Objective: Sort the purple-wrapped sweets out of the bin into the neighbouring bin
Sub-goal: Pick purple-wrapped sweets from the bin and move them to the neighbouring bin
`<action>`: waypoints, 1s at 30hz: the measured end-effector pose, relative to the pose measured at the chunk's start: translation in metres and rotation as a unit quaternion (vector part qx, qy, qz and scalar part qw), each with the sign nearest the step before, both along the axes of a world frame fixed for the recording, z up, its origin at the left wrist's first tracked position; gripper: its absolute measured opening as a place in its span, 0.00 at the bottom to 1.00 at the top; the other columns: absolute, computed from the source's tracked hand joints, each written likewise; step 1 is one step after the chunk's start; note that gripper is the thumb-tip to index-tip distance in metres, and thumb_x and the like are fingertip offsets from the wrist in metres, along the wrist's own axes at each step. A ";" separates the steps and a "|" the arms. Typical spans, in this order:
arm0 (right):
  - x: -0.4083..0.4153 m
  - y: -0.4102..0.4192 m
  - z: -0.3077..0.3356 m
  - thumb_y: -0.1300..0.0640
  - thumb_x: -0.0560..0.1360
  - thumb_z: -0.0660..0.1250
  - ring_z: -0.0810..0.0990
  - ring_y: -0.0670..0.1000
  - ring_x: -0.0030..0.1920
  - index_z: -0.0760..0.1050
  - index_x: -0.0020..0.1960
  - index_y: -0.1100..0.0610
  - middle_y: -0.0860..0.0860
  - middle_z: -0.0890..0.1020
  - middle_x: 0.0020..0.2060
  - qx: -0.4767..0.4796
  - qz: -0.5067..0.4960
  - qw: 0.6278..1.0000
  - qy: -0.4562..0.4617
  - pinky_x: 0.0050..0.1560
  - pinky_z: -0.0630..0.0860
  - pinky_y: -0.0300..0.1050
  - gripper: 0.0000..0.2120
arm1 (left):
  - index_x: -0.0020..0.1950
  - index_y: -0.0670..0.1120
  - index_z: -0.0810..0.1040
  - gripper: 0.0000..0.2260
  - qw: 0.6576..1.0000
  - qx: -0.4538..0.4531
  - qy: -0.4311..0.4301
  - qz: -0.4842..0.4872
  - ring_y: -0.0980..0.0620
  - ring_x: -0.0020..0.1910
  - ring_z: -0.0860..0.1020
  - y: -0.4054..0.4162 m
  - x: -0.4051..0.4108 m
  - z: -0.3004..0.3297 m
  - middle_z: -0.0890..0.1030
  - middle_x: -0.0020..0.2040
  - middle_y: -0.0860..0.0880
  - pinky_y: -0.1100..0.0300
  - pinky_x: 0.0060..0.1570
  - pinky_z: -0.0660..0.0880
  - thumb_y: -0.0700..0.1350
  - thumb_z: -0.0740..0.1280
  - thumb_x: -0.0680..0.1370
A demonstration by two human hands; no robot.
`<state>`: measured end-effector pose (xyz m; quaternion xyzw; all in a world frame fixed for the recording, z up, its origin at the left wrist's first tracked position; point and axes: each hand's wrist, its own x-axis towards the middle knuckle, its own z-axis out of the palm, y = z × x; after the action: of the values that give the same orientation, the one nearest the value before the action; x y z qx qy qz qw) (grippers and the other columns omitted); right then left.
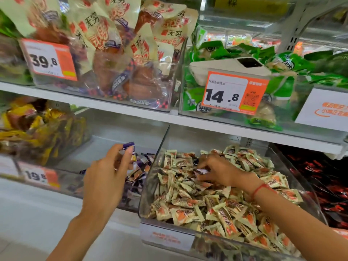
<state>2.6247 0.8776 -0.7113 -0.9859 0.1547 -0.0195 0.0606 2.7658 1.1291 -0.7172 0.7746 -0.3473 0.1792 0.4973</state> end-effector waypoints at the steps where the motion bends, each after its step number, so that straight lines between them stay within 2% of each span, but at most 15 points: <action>1: -0.001 0.000 0.001 0.45 0.70 0.71 0.77 0.54 0.50 0.83 0.51 0.60 0.57 0.81 0.50 0.068 -0.007 0.996 -0.060 0.52 0.72 0.49 0.20 | 0.50 0.51 0.77 0.13 1.000 -0.016 0.011 0.004 0.57 0.30 0.77 0.003 0.004 -0.001 0.75 0.30 0.62 0.56 0.30 0.72 0.57 0.57 0.78; 3: -0.003 0.012 0.007 0.47 0.68 0.72 0.79 0.50 0.45 0.84 0.44 0.60 0.54 0.82 0.45 0.198 -0.016 0.962 -0.188 0.45 0.74 0.43 0.15 | 0.49 0.54 0.75 0.10 0.999 -0.034 0.034 0.015 0.56 0.33 0.78 0.006 0.013 -0.003 0.76 0.32 0.62 0.53 0.35 0.74 0.57 0.58 0.78; 5: 0.003 0.039 0.018 0.52 0.71 0.73 0.80 0.46 0.41 0.84 0.46 0.57 0.49 0.83 0.43 0.293 -0.018 0.918 -0.268 0.41 0.75 0.41 0.09 | 0.49 0.54 0.75 0.11 0.998 -0.013 0.052 0.032 0.52 0.37 0.79 0.006 0.022 -0.007 0.78 0.35 0.58 0.52 0.39 0.75 0.58 0.58 0.79; 7: 0.019 0.074 0.029 0.55 0.72 0.72 0.78 0.43 0.38 0.84 0.46 0.55 0.45 0.82 0.40 0.315 0.016 0.893 -0.321 0.38 0.74 0.38 0.05 | 0.53 0.54 0.77 0.14 0.997 0.035 0.056 0.045 0.48 0.41 0.79 0.002 0.032 -0.012 0.80 0.42 0.52 0.50 0.42 0.77 0.59 0.57 0.79; 9: 0.043 0.103 0.035 0.57 0.73 0.72 0.77 0.42 0.41 0.83 0.50 0.55 0.45 0.81 0.43 0.277 0.062 0.896 -0.342 0.41 0.75 0.37 0.07 | 0.58 0.55 0.77 0.13 0.993 0.090 0.041 0.058 0.45 0.46 0.79 0.000 0.039 -0.018 0.79 0.47 0.49 0.48 0.42 0.77 0.57 0.60 0.79; 11: 0.069 0.119 0.033 0.59 0.73 0.72 0.78 0.45 0.46 0.82 0.55 0.57 0.48 0.82 0.48 0.168 0.085 0.933 -0.305 0.47 0.76 0.42 0.11 | 0.60 0.55 0.77 0.12 0.988 0.136 0.035 0.069 0.42 0.48 0.77 -0.001 0.041 -0.022 0.77 0.49 0.46 0.48 0.41 0.76 0.53 0.64 0.78; 13: 0.090 0.124 0.029 0.61 0.74 0.70 0.78 0.51 0.53 0.80 0.59 0.56 0.52 0.81 0.54 0.066 0.081 0.967 -0.231 0.52 0.74 0.46 0.14 | 0.62 0.52 0.77 0.13 0.983 0.161 0.043 0.072 0.39 0.50 0.76 0.000 0.044 -0.027 0.78 0.50 0.43 0.47 0.42 0.76 0.49 0.66 0.77; 16: 0.101 0.124 0.031 0.57 0.75 0.69 0.75 0.53 0.62 0.75 0.67 0.53 0.51 0.78 0.63 0.052 0.039 0.989 -0.132 0.61 0.71 0.49 0.20 | 0.62 0.49 0.78 0.14 0.976 0.200 0.051 0.065 0.38 0.47 0.78 0.003 0.048 -0.032 0.82 0.46 0.43 0.47 0.42 0.76 0.46 0.68 0.76; 18: 0.095 0.123 0.033 0.54 0.75 0.69 0.74 0.53 0.64 0.73 0.68 0.52 0.51 0.76 0.65 0.069 0.042 0.990 -0.111 0.65 0.69 0.50 0.21 | 0.61 0.49 0.77 0.14 0.974 0.213 0.052 0.058 0.37 0.46 0.79 0.004 0.048 -0.032 0.83 0.46 0.43 0.48 0.41 0.76 0.43 0.68 0.75; 22: 0.058 0.120 0.031 0.52 0.77 0.67 0.75 0.47 0.59 0.78 0.62 0.48 0.47 0.80 0.57 0.086 0.045 0.970 -0.225 0.59 0.71 0.44 0.13 | 0.65 0.48 0.75 0.16 0.983 0.177 0.020 0.050 0.38 0.52 0.79 0.006 0.040 -0.021 0.82 0.54 0.42 0.47 0.45 0.75 0.42 0.65 0.78; 25: 0.023 0.095 0.027 0.55 0.78 0.66 0.77 0.42 0.54 0.79 0.59 0.48 0.43 0.82 0.54 0.072 -0.006 0.959 -0.276 0.55 0.72 0.35 0.11 | 0.67 0.52 0.74 0.16 0.994 0.105 0.027 -0.007 0.48 0.51 0.79 0.000 0.010 -0.004 0.80 0.58 0.51 0.53 0.48 0.73 0.51 0.60 0.80; 26: 0.014 0.080 0.026 0.57 0.78 0.65 0.78 0.41 0.51 0.79 0.59 0.49 0.43 0.82 0.53 0.065 -0.025 0.961 -0.267 0.53 0.74 0.34 0.11 | 0.67 0.54 0.73 0.17 0.994 0.095 0.030 -0.035 0.51 0.51 0.79 -0.003 -0.001 -0.001 0.79 0.59 0.54 0.55 0.49 0.73 0.55 0.58 0.80; 28: 0.000 0.046 0.021 0.60 0.78 0.66 0.80 0.43 0.48 0.79 0.59 0.50 0.45 0.82 0.54 0.039 -0.061 0.973 -0.219 0.51 0.78 0.40 0.12 | 0.68 0.56 0.71 0.19 0.990 0.108 0.025 -0.085 0.56 0.54 0.78 -0.010 -0.018 0.000 0.78 0.61 0.57 0.59 0.51 0.74 0.58 0.56 0.79; 30: -0.006 0.016 0.015 0.61 0.77 0.66 0.79 0.49 0.55 0.77 0.63 0.50 0.49 0.80 0.60 0.009 -0.085 0.987 -0.138 0.57 0.76 0.48 0.16 | 0.70 0.56 0.68 0.20 0.985 0.140 0.019 -0.099 0.57 0.54 0.78 -0.016 -0.026 -0.004 0.78 0.61 0.57 0.63 0.49 0.74 0.57 0.59 0.79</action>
<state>2.6186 0.8934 -0.6963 -0.9566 0.2282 -0.1587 0.0879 2.7393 1.1134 -0.7214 0.8016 -0.4344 0.0641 0.4058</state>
